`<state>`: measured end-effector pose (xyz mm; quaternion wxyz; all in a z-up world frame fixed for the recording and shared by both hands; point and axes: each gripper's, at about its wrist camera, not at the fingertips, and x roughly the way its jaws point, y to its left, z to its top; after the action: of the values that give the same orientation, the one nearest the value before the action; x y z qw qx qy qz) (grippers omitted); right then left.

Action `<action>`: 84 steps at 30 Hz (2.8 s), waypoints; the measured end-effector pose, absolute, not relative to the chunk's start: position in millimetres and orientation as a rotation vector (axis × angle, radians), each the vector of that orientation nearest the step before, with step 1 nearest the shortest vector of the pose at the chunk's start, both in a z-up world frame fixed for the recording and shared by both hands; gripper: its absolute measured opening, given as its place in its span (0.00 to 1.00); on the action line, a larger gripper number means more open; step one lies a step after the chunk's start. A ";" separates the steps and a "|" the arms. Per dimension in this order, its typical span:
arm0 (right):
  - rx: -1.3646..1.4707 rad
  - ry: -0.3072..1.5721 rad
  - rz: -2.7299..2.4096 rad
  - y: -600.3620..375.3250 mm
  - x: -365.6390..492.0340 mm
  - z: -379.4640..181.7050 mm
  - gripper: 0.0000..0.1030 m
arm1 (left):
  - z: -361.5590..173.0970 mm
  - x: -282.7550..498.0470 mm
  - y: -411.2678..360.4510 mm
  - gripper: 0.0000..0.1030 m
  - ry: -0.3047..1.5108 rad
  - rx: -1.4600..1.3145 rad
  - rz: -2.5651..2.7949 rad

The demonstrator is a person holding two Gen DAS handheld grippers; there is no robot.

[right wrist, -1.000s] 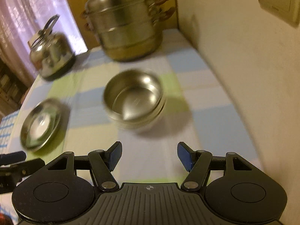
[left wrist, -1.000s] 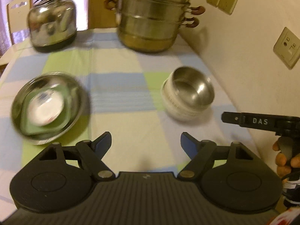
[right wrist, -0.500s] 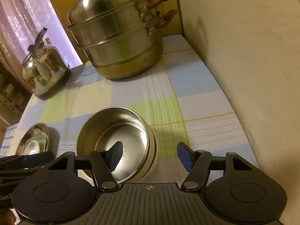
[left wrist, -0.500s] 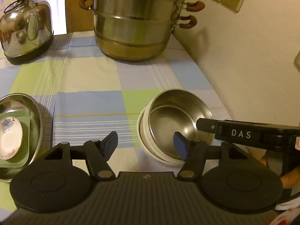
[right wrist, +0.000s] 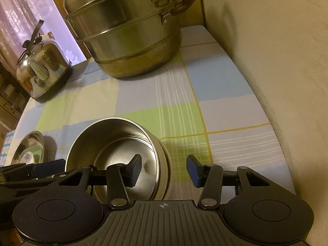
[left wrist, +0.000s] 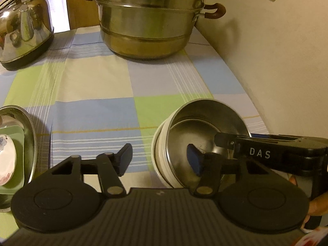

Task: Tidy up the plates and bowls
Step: 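Reach the left gripper to the bowl stack rim and close it, then slide the bowl stack toward the steel plate and open the left gripper, then pull the left gripper back from the bowl stack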

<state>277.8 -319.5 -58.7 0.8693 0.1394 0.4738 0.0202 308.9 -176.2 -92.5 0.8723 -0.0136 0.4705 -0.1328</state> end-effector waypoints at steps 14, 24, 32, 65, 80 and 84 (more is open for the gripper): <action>0.309 1.031 0.041 -320.0 285.2 -63.0 0.19 | -106.0 315.2 -176.2 0.22 1.027 -0.045 -0.293; 0.303 1.089 0.098 -292.9 286.2 -61.5 0.17 | -103.4 306.7 -144.8 0.22 1.024 -0.058 -0.217; 0.280 1.122 0.205 -240.5 295.7 -63.3 0.18 | -100.4 298.1 -96.0 0.22 1.014 -0.092 -0.090; 0.243 1.019 0.264 -181.0 255.7 -26.8 0.62 | -55.1 237.7 -7.2 0.45 0.947 -0.060 -0.026; 0.206 1.070 0.240 -137.4 151.4 -16.5 0.67 | -47.2 132.7 39.9 0.52 0.993 -0.069 -0.045; 0.179 1.084 0.238 -124.7 128.5 -17.1 0.67 | -46.6 111.2 44.5 0.52 0.995 -0.074 -0.055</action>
<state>128.5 -124.7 -17.1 0.8463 0.0848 0.5138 0.1127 111.2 44.5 -46.6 0.8778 -0.0355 0.4771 -0.0263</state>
